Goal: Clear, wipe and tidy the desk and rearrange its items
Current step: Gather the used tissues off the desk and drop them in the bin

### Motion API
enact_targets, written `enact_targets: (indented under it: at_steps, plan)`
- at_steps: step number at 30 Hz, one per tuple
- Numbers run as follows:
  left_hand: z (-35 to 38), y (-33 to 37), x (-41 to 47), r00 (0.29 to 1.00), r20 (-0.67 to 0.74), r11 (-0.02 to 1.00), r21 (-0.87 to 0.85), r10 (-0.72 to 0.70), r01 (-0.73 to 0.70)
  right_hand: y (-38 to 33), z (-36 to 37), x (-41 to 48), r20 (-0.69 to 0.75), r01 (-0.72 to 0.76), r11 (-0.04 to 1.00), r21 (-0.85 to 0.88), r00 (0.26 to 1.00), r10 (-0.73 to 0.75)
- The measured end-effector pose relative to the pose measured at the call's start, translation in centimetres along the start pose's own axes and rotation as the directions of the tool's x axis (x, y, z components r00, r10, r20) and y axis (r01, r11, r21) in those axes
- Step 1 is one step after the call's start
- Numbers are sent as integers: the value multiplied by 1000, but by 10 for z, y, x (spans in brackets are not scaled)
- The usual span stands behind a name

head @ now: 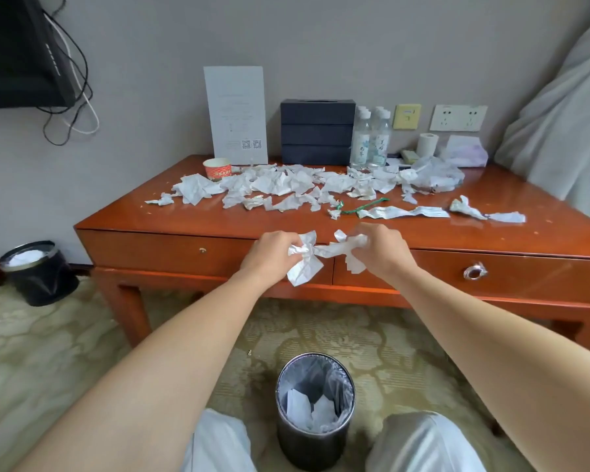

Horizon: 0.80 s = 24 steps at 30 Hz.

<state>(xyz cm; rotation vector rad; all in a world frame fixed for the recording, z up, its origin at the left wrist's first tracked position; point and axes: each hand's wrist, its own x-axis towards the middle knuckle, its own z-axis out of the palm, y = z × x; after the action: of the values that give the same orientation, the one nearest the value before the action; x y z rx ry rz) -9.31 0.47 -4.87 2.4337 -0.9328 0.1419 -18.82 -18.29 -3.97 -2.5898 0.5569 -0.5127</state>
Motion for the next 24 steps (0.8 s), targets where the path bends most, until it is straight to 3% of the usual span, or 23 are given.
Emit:
enact_targets:
  at_steps: [5, 14, 24]
  plan:
    - [41, 0, -32, 997, 70, 1000, -16, 12, -10, 27, 22, -36, 24, -57, 998, 30, 998, 56]
    - [132, -37, -58, 972, 226, 998, -23, -59, 66, 81, 104, -65, 204, -202, 979, 2, 959, 197]
    - [237, -103, -55, 871, 461, 977, -42, -168, 210, 140, 214, -59, 399, -303, 950, -72, 864, 306]
